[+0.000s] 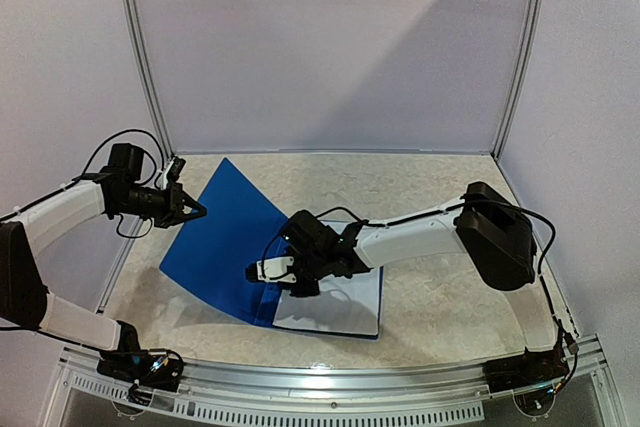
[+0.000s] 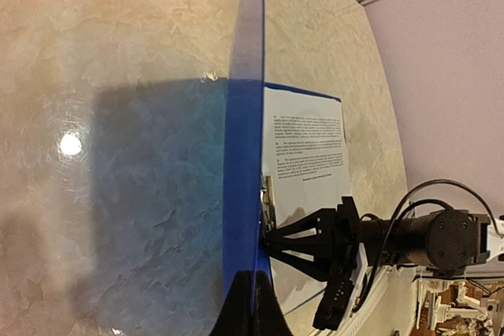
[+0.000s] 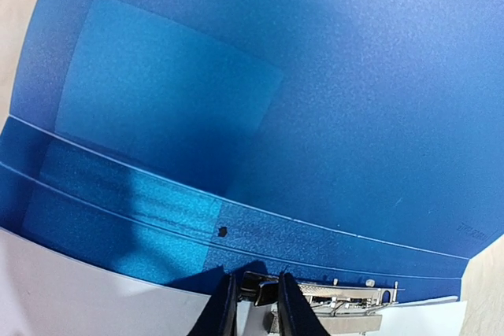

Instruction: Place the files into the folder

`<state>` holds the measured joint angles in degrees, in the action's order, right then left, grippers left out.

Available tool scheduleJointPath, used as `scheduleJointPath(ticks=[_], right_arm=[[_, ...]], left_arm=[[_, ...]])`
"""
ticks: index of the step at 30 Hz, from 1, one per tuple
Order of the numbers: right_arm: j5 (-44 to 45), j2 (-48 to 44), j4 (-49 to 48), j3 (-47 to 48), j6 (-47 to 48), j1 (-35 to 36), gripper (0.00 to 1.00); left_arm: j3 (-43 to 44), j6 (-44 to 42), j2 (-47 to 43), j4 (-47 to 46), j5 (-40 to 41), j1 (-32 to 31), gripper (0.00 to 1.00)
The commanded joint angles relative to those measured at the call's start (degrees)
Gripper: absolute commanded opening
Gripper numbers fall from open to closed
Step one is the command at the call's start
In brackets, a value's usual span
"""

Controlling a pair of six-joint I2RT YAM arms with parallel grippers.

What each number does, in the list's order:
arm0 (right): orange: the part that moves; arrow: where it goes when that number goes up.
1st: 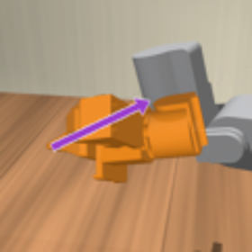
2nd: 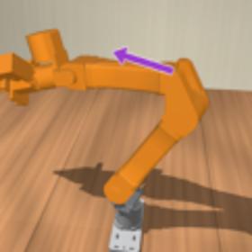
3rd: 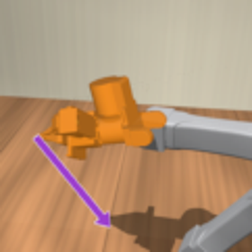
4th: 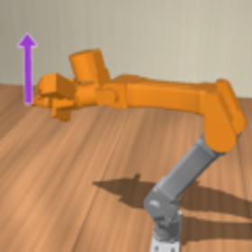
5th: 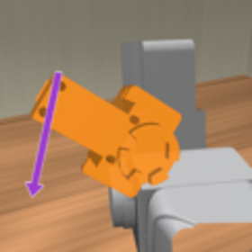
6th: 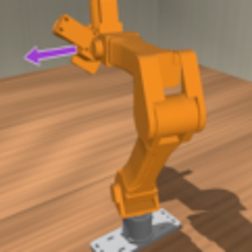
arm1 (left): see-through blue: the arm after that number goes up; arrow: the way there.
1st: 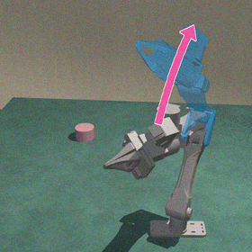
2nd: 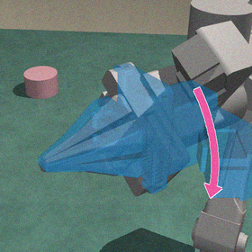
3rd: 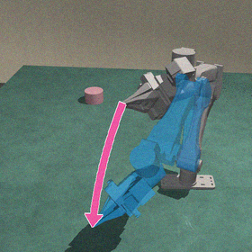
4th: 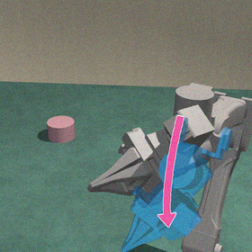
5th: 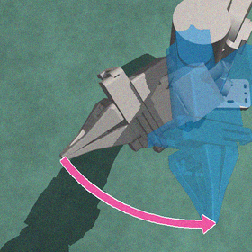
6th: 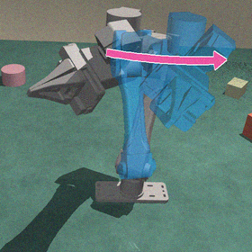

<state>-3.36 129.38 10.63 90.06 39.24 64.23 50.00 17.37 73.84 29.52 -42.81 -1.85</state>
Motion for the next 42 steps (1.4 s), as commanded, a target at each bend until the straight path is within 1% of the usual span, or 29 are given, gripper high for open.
scheduleJointPath(ticks=[1,4,13,24,36,40,42], right_arm=[[0.6,0.8,6.4,-1.3,0.0,0.3,0.2],[0.8,-0.1,5.7,-1.4,-0.3,0.3,0.21],[0.9,-3.2,3.7,-3.3,-0.8,0.3,0.22],[3.0,-6.0,3.9,-5.7,-1.0,0.3,0.23],[2.1,-9.5,2.8,-6.7,-2.1,0.4,0.25],[3.0,-11.6,1.7,-7.6,-5.0,0.3,0.25],[6.3,-13.3,1.4,-7.9,-8.4,-0.2,0.25]], left_arm=[[-0.4,-0.9,0.5,3.9,-0.3,-0.5,0.0],[-0.4,-1.0,0.4,3.9,-0.2,-0.5,0.0],[-0.4,-1.2,0.3,4.0,-0.1,-0.4,0.0],[-0.4,-1.4,0.2,4.0,0.1,-0.3,0.0],[-0.4,-1.5,0.1,3.9,0.3,-0.3,0.0],[-0.4,-1.4,-0.1,3.9,0.1,-0.3,0.0],[-0.4,-1.4,-0.2,4.0,-0.1,-0.2,0.0]])
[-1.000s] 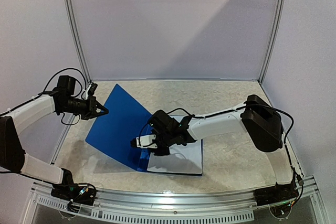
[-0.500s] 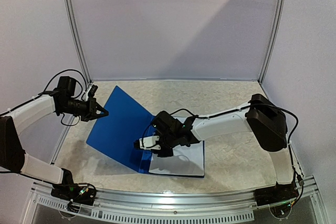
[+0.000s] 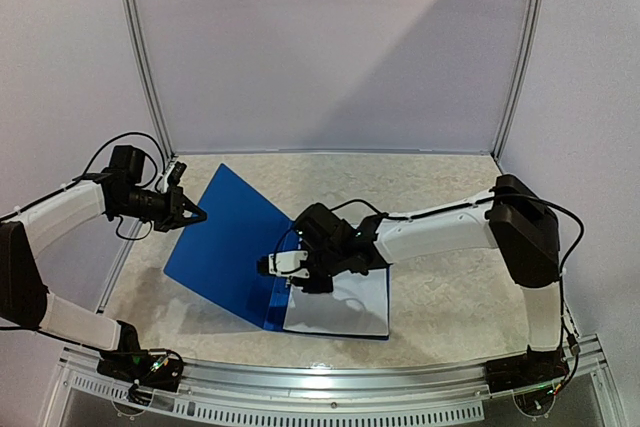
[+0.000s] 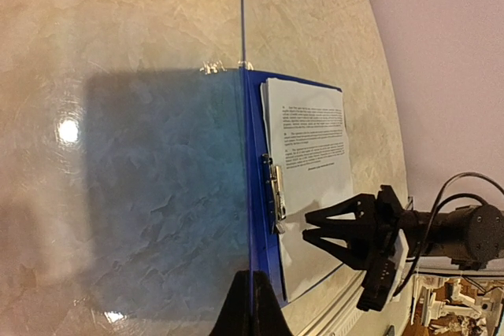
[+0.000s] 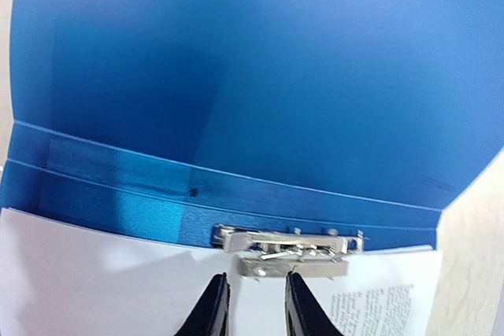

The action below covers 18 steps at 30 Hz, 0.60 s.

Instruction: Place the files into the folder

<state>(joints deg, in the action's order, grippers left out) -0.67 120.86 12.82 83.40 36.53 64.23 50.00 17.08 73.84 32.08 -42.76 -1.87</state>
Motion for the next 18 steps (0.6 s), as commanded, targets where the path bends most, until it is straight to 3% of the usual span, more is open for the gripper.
scheduleJointPath(ticks=[1,3,6,8,10,15,18], right_arm=[[4.8,-5.6,-0.9,-1.6,-9.8,-0.9,0.25],[8.4,-7.9,0.3,-1.8,-18.4,-3.2,0.26],[12.2,-10.7,11.0,0.2,-36.3,-9.1,0.3],[12.4,-12.0,19.9,0.1,-50.5,-13.7,0.32],[10.7,-13.4,24.7,-1.9,-58.8,-18.6,0.31],[10.8,-16.4,27.4,-10.6,-69.4,-23.3,0.31],[10.8,-15.0,29.3,-11.9,-71.1,-24.4,0.24]], left_arm=[[-0.4,-1.1,-0.2,1.3,-0.2,-0.2,0.0],[-0.4,-1.1,-0.4,1.1,-0.1,-0.2,0.0],[-0.9,-0.6,-0.6,0.6,-0.2,-0.3,0.01],[-1.0,-0.5,-0.9,0.4,-0.5,-0.3,0.07],[-0.9,-0.4,-1.2,0.2,-0.9,-0.4,0.13],[-1.3,-0.6,-1.8,-0.5,-1.3,-0.4,0.25],[-1.8,-0.6,-2.3,-1.2,-2.4,-0.6,0.32]])
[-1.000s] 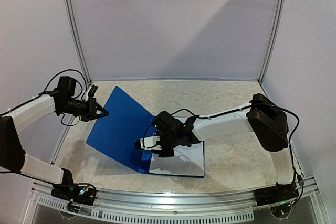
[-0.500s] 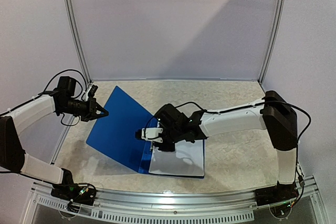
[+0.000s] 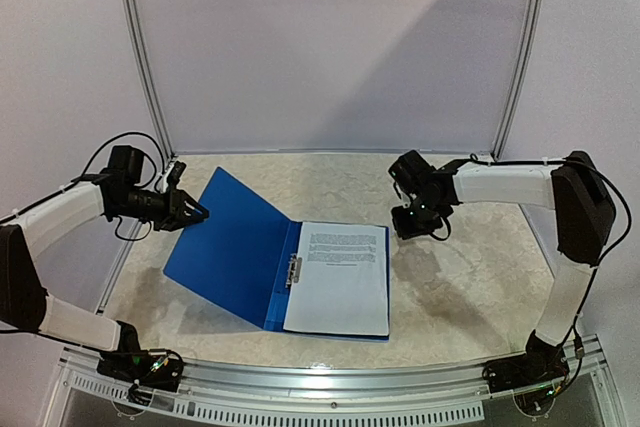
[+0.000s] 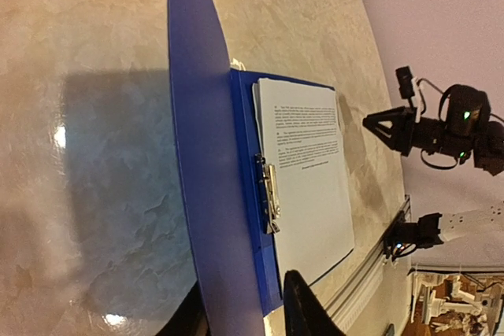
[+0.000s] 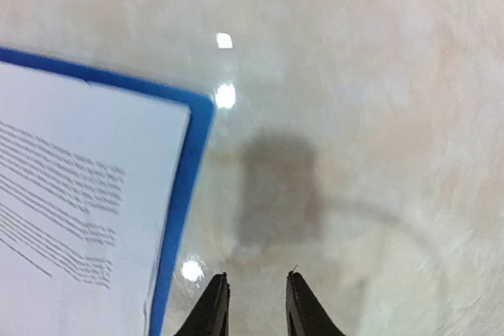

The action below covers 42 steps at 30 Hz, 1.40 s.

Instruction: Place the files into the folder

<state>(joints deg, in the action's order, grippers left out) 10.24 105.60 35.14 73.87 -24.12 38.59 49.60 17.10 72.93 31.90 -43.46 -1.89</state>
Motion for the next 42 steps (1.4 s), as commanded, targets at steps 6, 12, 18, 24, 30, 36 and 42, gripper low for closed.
scheduleJointPath(ticks=[6,12,18,24,30,36,42], right_arm=[[-4.8,5.1,4.7,-3.4,-10.6,0.3,0.16],[-9.5,7.7,0.5,-2.4,-10.5,0.5,0.15],[-16.5,11.1,-4.8,-0.2,-11.1,2.2,0.14],[-23.0,12.3,-12.9,0.7,-13.5,2.7,0.15],[-23.0,10.9,-13.0,2.4,-14.1,1.6,0.15],[-16.4,3.3,-8.0,-0.3,-12.4,-1.6,0.18],[-5.3,-4.4,0.9,2.1,-8.7,-1.9,0.2]], left_arm=[[-1.2,-0.6,-2.3,-2.0,-5.0,-1.9,0.41],[3.9,-4.0,0.4,1.6,-6.2,-8.9,0.47],[20.5,-14.3,10.4,15.0,-6.4,-22.6,0.65],[37.9,-18.6,24.3,21.0,-2.1,-35.1,0.83],[53.0,-18.8,38.0,24.9,-4.3,-42.1,0.99],[56.6,-20.8,41.3,24.6,-3.0,-43.1,1.0],[54.7,-21.4,45.4,24.8,0.7,-42.9,0.99]])
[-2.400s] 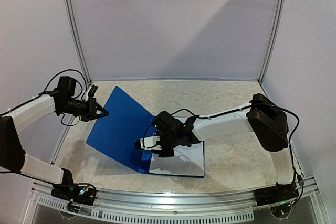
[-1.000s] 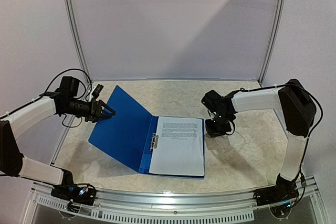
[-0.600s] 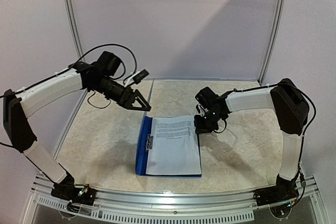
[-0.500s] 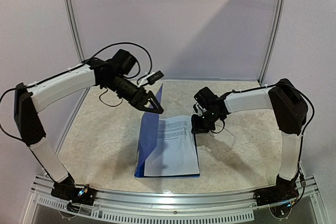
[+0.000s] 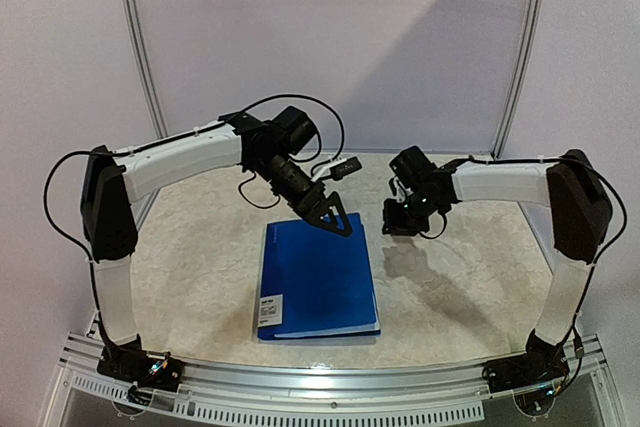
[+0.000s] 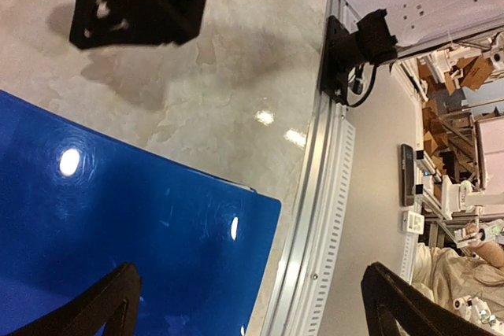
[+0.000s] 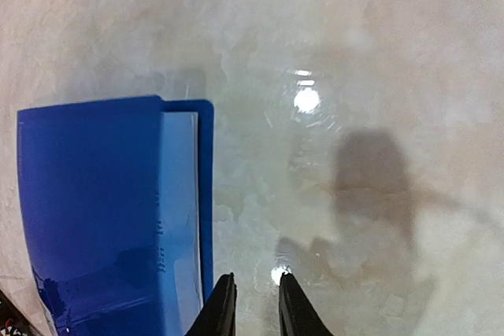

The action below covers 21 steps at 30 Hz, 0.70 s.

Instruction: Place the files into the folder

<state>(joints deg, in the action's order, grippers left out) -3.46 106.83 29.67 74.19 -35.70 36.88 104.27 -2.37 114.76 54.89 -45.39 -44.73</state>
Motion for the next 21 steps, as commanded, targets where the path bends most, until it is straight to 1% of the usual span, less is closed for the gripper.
scheduleJointPath(ticks=[1,3,6,8,11,14,15,16,17,18,19,21], right_arm=[[8.8,-6.7,6.9,1.9,3.2,-0.2,0.2],[9.5,-8.5,7.5,2.0,4.1,-0.2,0.21],[11.1,-10.2,8.2,2.0,5.0,-0.2,0.21],[12.8,-11.3,8.0,1.4,5.8,-0.4,0.26],[13.5,-13.6,6.1,-1.3,7.0,-2.5,0.34],[12.2,-18.1,1.5,-6.7,7.7,-7.5,0.44],[12.0,-19.6,-0.3,-9.7,8.0,-9.2,0.49],[12.0,-22.5,-1.8,-11.9,8.1,-11.0,0.59],[12.2,-25.0,-3.5,-14.1,8.3,-13.0,0.7],[12.8,-27.0,-5.8,-16.5,8.6,-15.2,0.86],[13.4,-30.5,-7.2,-18.8,8.9,-17.2,0.97],[14.8,-35.3,-10.0,-23.1,10.1,-20.9,0.99]], left_arm=[[0.1,-2.2,4.1,2.4,2.8,0.2,0.99],[0.3,-2.5,4.3,3.1,3.1,1.0,0.98],[0.1,-2.3,2.1,3.0,4.2,3.5,0.98],[-1.4,-1.2,-1.0,1.8,7.6,6.6,0.99],[-6.7,1.0,-6.9,-2.0,12.9,14.1,1.0],[-14.7,1.1,-12.6,-6.8,20.8,23.8,1.0],[-17.4,0.5,-15.0,-9.0,24.1,26.3,0.99],[-20.4,-0.6,-16.5,-10.7,28.4,29.0,0.99],[-23.7,-1.4,-18.0,-12.9,31.2,31.3,0.99],[-27.3,-1.9,-19.5,-15.2,33.2,34.0,0.99],[-30.6,-2.5,-20.7,-17.5,34.7,36.5,1.0],[-37.2,-2.9,-23.0,-21.6,36.2,41.3,0.99]])
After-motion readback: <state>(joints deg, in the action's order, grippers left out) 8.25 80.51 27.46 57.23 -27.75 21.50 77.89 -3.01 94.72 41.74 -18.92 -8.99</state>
